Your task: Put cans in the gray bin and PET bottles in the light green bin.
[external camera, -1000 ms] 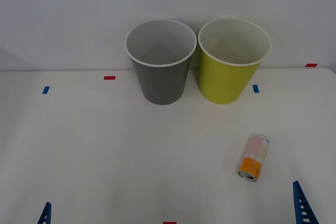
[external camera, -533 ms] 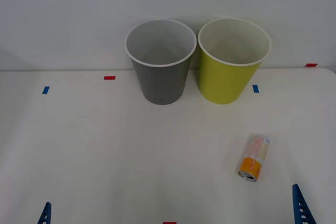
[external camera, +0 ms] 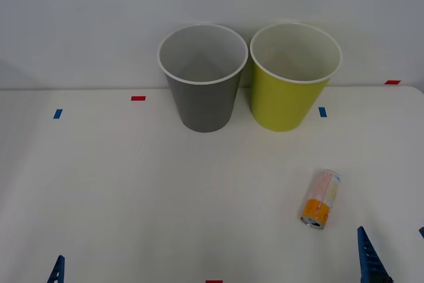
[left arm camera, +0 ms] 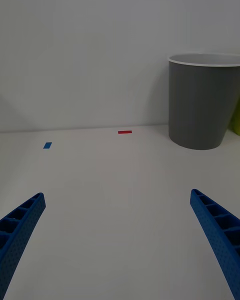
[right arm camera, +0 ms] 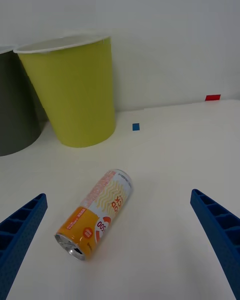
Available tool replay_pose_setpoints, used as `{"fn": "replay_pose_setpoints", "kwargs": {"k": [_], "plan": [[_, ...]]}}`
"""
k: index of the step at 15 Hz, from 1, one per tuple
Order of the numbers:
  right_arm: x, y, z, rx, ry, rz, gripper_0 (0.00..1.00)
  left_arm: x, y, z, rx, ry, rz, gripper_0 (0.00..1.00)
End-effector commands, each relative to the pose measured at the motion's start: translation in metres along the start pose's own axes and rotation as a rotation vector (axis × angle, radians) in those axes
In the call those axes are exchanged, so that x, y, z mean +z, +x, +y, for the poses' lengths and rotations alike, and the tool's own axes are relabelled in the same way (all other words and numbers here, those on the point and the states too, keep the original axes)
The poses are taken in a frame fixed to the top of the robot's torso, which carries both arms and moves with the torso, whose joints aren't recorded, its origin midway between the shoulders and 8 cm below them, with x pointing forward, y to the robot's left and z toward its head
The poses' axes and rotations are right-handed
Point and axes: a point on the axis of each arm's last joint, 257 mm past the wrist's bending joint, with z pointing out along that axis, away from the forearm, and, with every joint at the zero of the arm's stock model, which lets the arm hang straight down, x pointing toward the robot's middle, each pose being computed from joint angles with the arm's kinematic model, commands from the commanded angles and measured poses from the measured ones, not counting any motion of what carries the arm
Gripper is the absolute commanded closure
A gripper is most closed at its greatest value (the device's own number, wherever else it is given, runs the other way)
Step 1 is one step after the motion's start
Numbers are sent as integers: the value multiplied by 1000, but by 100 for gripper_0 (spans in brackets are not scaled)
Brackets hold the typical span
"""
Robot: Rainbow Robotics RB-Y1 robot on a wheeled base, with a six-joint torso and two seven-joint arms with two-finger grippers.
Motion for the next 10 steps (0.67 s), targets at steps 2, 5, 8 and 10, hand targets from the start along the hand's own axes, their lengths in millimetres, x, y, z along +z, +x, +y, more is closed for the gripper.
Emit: {"fn": "replay_pose_setpoints", "kwargs": {"k": [2,5,8,10], "plan": [[36,-3,3,112,8,102,0,0,0,0,0,0,0,0],[54,-5,0,170,6,178,0,0,0,0,0,0,0,0],[66,0,-3,282,12,239,0,0,0,0,0,0,0,0],[72,3,-4,317,24,307,0,0,0,0,0,0,0,0]]}}
